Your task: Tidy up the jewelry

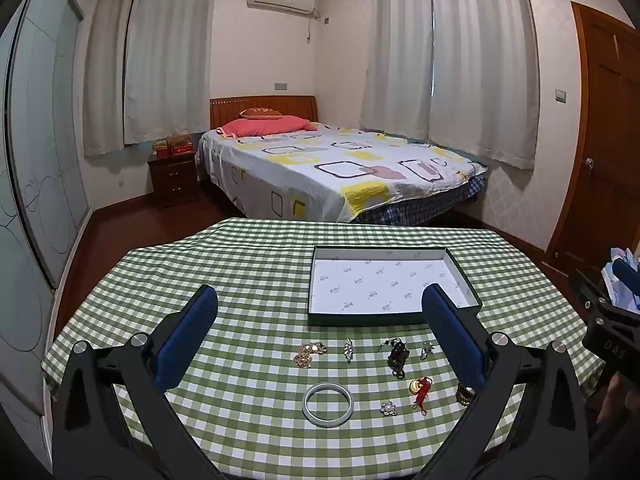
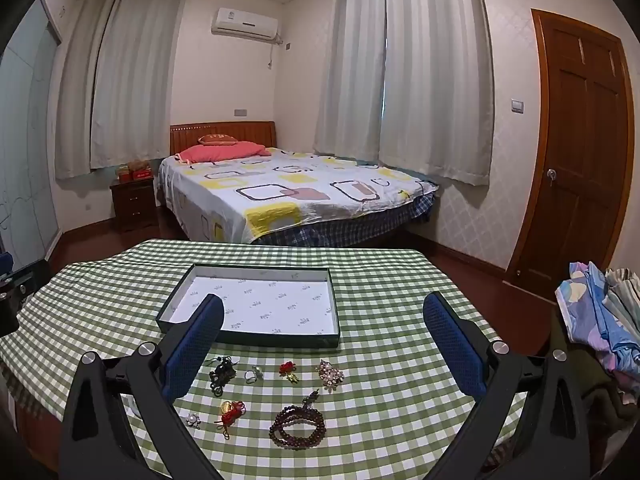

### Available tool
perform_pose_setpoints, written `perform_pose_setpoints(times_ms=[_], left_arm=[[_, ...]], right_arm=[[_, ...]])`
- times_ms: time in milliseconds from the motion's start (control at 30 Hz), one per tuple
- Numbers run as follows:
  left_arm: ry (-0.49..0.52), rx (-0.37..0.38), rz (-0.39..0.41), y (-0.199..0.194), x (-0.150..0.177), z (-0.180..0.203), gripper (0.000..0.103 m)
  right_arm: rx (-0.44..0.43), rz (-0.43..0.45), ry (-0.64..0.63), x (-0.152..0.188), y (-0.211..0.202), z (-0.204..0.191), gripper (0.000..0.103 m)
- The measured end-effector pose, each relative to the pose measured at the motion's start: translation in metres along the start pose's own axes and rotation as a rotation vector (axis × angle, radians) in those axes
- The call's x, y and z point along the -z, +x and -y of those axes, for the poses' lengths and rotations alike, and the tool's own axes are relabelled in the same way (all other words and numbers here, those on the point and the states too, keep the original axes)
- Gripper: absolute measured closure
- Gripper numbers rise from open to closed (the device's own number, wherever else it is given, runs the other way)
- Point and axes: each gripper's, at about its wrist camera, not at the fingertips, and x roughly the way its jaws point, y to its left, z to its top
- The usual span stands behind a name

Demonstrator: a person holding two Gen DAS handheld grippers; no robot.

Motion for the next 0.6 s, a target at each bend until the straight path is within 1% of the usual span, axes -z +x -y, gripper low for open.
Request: perform_pose_setpoints(times_ms=[300, 367, 400, 433, 600], left_arm=[[0.000, 0.008, 0.004, -0.001, -0.002, -0.005, 0.003], [-0.001, 0.001, 0.012, -0.004, -0.003, -0.007, 0.003], [-0.006, 0.001, 0.016, -0.010, -0.009, -0.010, 0.003], [-0.002, -0.010, 0.015, -0.010, -0.013, -0.005, 0.003], [0.000, -0.014, 0.018, -0.011, -0.013, -0.004, 0.003]], right_arm=[[-0.001, -0.006, 0.002, -0.001, -0.001, 0.000, 0.006], [-0.001, -0.003, 0.005, -0.002, -0.003, -0.001, 0.006], [-0.001, -0.003, 0.005, -0.002, -0.003, 0.000, 0.006], [0.000, -0.002, 0.007, -0.001, -0.002, 0.000, 0.006], [-0.001, 0.001, 0.002, -0.001, -0.002, 0.000, 0.006]])
